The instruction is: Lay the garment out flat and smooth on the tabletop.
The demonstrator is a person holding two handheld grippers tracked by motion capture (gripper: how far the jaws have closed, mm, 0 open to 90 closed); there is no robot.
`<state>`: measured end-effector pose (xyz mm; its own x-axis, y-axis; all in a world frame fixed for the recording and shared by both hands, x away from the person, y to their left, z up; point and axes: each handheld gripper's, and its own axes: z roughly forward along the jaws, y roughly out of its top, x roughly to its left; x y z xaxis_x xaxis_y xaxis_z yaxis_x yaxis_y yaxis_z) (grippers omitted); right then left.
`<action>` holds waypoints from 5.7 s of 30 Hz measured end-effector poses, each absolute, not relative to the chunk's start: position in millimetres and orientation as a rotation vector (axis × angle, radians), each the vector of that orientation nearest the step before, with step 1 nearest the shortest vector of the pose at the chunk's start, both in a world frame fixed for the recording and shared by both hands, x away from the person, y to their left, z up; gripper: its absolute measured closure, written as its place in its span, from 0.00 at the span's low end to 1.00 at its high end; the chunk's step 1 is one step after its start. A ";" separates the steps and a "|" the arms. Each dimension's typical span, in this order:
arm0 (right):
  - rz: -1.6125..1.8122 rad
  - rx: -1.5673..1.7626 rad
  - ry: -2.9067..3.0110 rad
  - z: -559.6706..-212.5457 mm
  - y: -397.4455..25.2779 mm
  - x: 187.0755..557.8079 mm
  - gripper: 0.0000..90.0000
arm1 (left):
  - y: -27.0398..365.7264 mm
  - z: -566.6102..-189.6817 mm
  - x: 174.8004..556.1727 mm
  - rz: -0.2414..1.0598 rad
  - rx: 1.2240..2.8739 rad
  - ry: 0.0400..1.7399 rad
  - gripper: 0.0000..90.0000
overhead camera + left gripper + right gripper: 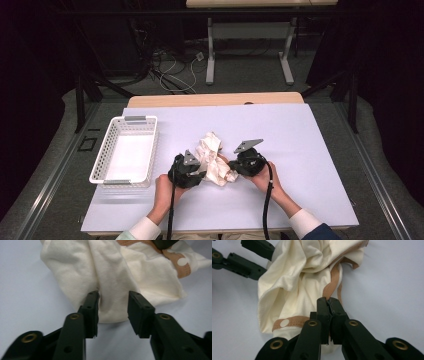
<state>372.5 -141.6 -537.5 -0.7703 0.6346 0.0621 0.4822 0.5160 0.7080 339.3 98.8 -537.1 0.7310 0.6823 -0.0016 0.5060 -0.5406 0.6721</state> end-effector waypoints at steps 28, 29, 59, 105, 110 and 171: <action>1.069 0.888 2.556 -527.0 -151.4 358.0 0.98 | 89.8 -550.5 344.1 0.328 2.288 0.855 1.00; 1.064 0.888 2.562 -526.4 -152.3 357.9 0.98 | 90.6 -550.8 344.6 0.334 2.277 0.865 1.00; 1.059 0.875 2.571 -526.1 -150.9 352.6 0.98 | 70.0 -554.6 341.0 0.281 2.260 0.844 0.97; 1.019 0.912 2.595 -528.9 -161.6 354.8 0.98 | 131.5 -535.5 338.9 0.254 2.210 1.056 0.40; 1.019 0.917 2.588 -529.1 -161.2 354.7 0.97 | 125.6 -532.7 331.4 0.221 2.203 1.019 0.38; 1.011 0.808 2.674 -528.6 -152.5 320.9 0.98 | 126.8 -550.5 349.4 0.327 2.232 1.040 0.95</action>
<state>320.9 -152.5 -528.6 -0.8386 0.5439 0.0303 0.4279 0.6233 0.6546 349.4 126.8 -550.5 0.6547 0.7547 -0.0437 0.5936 -0.4775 0.6477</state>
